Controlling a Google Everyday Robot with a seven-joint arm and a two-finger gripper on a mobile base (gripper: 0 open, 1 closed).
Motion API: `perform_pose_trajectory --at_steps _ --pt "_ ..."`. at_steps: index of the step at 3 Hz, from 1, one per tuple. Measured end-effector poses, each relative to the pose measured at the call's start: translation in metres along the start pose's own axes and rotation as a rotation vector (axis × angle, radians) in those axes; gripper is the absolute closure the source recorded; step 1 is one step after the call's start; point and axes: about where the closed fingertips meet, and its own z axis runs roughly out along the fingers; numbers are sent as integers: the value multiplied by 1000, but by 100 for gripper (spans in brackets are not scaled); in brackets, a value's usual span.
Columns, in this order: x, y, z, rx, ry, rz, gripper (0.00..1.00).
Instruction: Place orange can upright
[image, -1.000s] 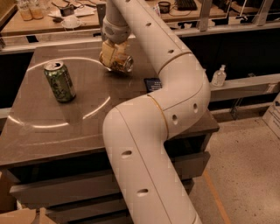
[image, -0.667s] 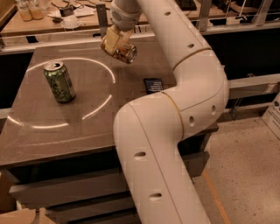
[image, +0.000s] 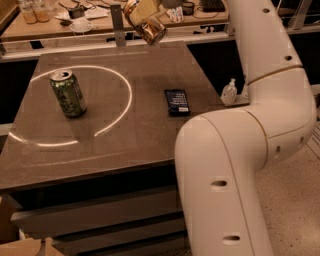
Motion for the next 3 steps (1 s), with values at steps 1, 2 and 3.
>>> perform_pose_trajectory --at_steps 1,2,3 --pt "-5 -6 1 -90 -178 -38 100" --pt "12 8 21 -159 -224 -83 100" --pt "30 23 50 -210 -192 -78 100"
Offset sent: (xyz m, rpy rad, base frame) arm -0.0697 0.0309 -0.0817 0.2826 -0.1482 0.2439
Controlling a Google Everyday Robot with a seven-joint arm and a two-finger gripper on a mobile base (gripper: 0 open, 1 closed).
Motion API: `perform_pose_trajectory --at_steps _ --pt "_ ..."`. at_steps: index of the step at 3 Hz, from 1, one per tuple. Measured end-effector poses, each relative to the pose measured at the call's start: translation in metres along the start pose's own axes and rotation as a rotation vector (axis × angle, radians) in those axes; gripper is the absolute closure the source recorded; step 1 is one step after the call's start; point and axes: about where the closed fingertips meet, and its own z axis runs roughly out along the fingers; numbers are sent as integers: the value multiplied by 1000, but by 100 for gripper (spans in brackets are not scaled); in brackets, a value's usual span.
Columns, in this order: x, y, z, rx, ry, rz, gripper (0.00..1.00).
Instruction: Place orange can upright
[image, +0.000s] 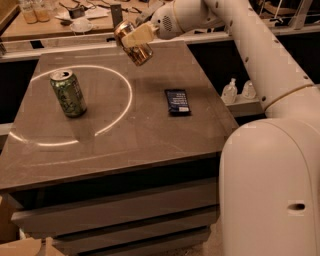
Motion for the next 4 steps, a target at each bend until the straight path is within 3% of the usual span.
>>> perform_pose_trajectory --at_steps 1,3,4 --pt "-1 1 0 -4 -6 0 100" --pt "-56 46 -4 -156 -241 -42 100" --pt "-85 74 -15 -216 -283 -46 100"
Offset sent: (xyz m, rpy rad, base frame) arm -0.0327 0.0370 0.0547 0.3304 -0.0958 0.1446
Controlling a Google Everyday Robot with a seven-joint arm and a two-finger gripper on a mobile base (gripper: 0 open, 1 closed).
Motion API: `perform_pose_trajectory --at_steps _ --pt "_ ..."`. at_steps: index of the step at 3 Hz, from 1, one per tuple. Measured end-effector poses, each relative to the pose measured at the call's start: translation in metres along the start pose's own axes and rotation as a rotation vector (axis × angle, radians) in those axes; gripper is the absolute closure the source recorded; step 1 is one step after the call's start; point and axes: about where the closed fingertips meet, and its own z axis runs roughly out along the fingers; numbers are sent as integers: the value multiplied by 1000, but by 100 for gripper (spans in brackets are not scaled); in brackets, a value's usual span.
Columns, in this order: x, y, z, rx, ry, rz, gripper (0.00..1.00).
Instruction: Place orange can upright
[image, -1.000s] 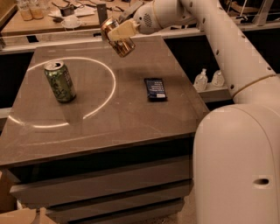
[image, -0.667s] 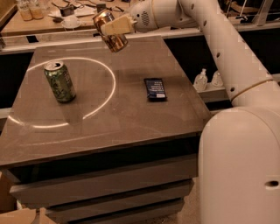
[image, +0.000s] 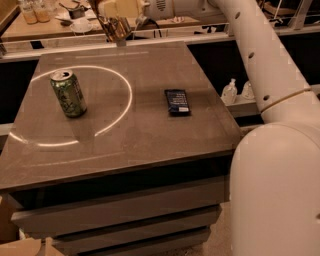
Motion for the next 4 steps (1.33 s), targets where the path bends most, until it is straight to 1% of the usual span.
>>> perform_pose_trajectory --at_steps 1,2,3,4 --pt "27 -15 -2 -12 -64 45 100" --pt "94 -34 -7 15 -140 69 100" --pt "170 -38 12 1 -146 80 100" --pt "187 -39 18 -5 -140 57 100"
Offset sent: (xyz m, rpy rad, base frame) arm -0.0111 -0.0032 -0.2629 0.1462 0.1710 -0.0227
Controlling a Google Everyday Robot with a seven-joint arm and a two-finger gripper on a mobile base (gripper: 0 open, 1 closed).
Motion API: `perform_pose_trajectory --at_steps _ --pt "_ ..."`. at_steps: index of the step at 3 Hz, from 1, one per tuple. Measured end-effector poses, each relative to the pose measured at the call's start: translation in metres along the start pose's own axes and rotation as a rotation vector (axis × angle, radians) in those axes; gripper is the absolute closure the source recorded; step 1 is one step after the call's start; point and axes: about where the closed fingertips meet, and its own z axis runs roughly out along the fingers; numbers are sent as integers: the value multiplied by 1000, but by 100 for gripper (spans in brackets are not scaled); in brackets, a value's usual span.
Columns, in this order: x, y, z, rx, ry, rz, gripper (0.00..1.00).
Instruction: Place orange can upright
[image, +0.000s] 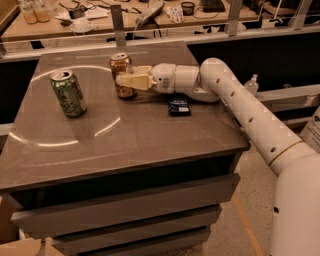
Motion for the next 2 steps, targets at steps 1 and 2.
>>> perform_pose_trajectory --at_steps 1,2 --pt "-1 -1 -1 1 1 -8 98" --pt "0 -12 -12 14 17 -110 75"
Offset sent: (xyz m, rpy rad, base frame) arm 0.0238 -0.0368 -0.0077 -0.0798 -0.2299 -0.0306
